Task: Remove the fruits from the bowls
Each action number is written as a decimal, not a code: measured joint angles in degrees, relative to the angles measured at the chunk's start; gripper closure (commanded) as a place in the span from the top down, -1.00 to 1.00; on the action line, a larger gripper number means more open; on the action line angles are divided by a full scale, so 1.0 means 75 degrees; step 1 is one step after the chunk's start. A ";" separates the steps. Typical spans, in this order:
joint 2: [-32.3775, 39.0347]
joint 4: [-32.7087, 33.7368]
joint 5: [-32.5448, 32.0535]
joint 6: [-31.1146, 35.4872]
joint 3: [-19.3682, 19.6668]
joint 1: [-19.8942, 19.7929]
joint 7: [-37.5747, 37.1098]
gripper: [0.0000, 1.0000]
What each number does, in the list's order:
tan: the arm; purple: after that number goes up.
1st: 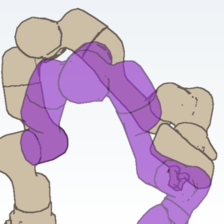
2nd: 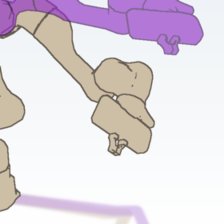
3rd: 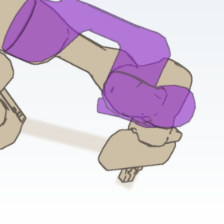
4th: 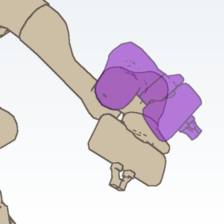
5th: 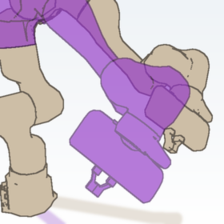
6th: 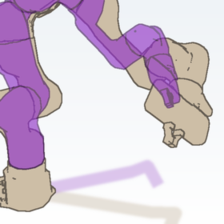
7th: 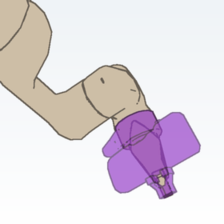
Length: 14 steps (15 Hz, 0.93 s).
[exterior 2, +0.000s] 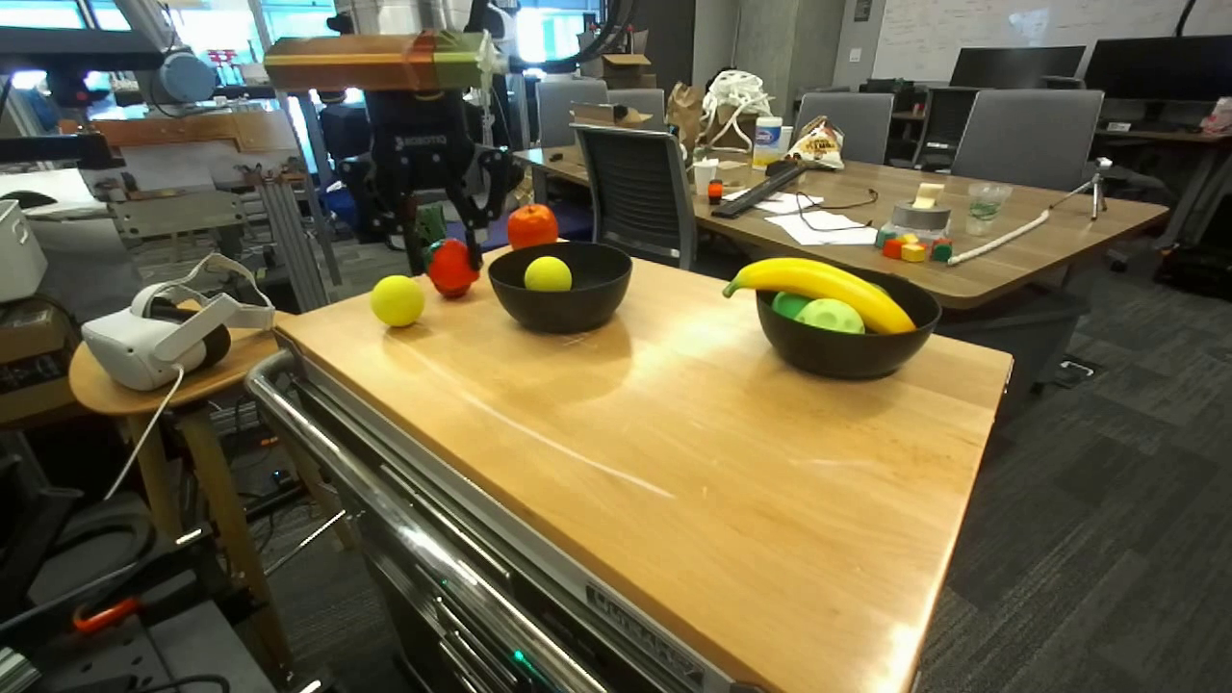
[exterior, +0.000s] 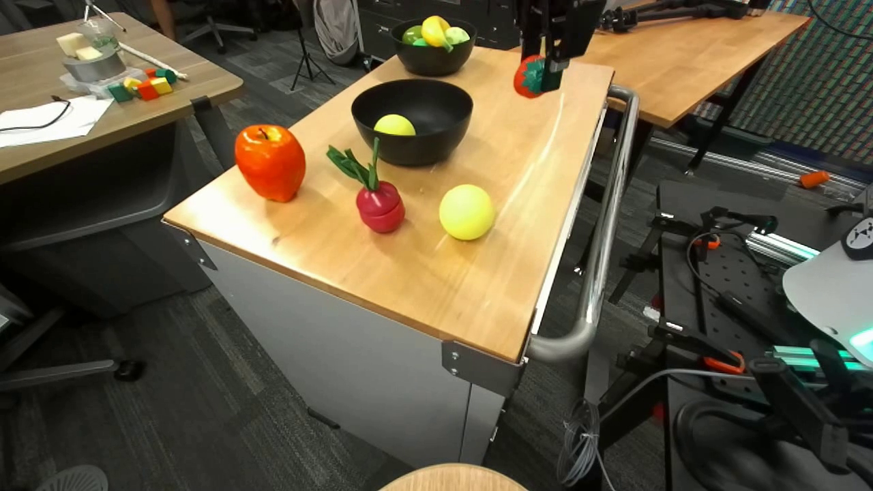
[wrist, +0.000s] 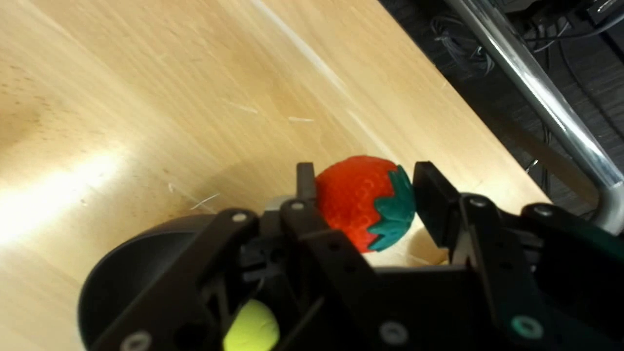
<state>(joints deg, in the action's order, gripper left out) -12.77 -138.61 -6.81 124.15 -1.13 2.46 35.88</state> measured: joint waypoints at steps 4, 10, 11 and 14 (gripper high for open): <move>0.0282 -0.0573 -0.0301 0.0653 -0.0177 0.0254 -0.0133 -0.47; 0.1066 -0.0705 -0.1092 0.1111 -0.0262 0.0284 -0.0374 -0.17; 0.1131 -0.0687 -0.1200 0.1150 -0.0262 0.0284 -0.0417 0.52; 0.1196 -0.0612 -0.1338 0.1205 -0.0262 0.0284 -0.0477 0.79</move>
<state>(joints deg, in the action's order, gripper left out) -3.80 -143.20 -16.84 133.19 -3.09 4.59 32.30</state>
